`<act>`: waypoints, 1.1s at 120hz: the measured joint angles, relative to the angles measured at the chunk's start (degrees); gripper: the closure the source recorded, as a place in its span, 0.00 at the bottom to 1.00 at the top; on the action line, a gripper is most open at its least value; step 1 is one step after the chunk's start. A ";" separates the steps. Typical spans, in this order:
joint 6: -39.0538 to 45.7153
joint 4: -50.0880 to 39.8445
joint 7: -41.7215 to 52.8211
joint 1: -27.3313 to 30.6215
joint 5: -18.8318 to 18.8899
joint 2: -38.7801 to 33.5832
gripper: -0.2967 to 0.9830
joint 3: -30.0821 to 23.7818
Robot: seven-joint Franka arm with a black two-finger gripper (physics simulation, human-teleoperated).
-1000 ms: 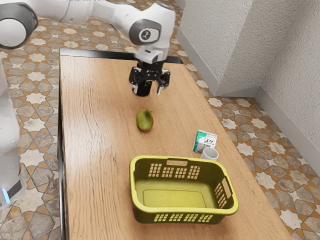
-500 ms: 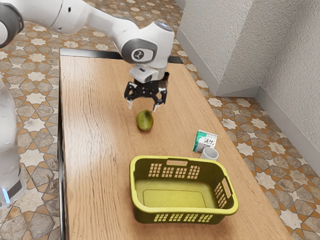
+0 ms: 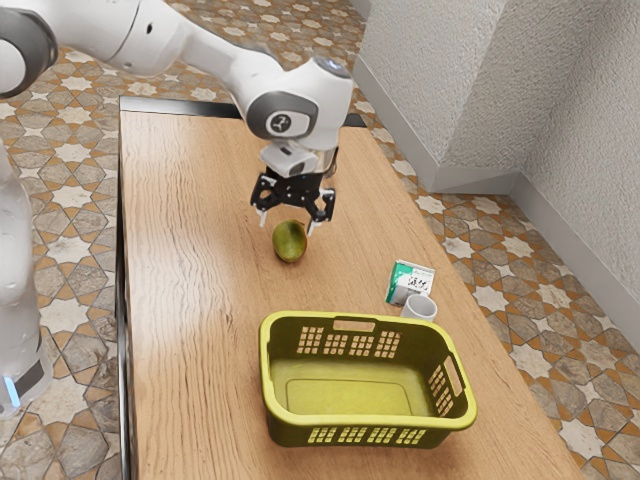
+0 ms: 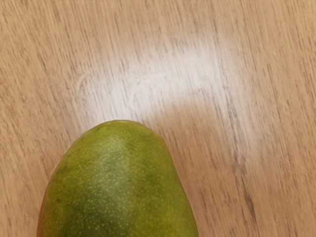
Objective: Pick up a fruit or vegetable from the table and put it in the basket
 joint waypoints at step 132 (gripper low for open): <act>1.65 0.49 0.86 0.82 -2.41 5.27 0.42 0.00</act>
